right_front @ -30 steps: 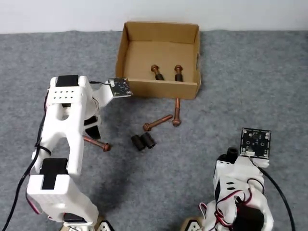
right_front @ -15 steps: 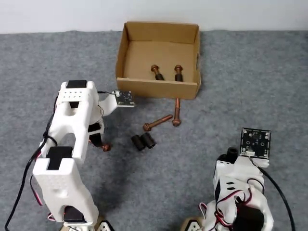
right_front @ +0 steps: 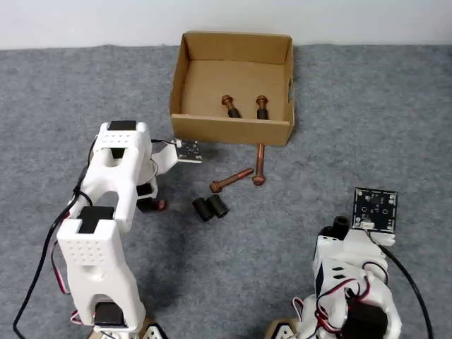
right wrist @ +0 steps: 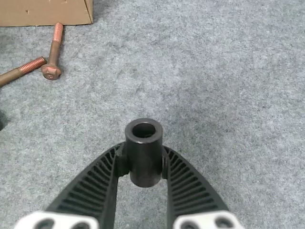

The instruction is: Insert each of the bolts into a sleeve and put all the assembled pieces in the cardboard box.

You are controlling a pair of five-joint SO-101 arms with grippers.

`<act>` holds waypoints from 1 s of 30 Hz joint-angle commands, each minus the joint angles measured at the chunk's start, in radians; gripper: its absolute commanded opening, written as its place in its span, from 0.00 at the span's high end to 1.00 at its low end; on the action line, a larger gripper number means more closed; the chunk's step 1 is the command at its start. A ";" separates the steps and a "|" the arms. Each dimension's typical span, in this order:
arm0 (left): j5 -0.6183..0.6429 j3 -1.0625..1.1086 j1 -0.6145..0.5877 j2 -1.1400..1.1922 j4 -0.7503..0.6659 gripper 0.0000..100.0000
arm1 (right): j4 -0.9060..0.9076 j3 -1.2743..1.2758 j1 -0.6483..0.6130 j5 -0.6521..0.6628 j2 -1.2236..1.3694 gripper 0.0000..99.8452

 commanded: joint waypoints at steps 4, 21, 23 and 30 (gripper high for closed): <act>0.009 -0.036 0.052 -0.018 0.137 0.99 | -0.028 -0.008 0.007 0.012 0.001 0.99; 0.525 0.180 0.103 -0.781 0.215 0.99 | -0.015 -0.032 -0.012 0.011 0.008 0.99; 0.582 0.199 0.103 -0.882 0.212 0.99 | -0.013 -0.037 -0.058 0.011 0.008 0.99; 0.608 0.213 0.103 -1.140 0.181 0.99 | -0.010 -0.055 -0.145 0.006 0.008 0.99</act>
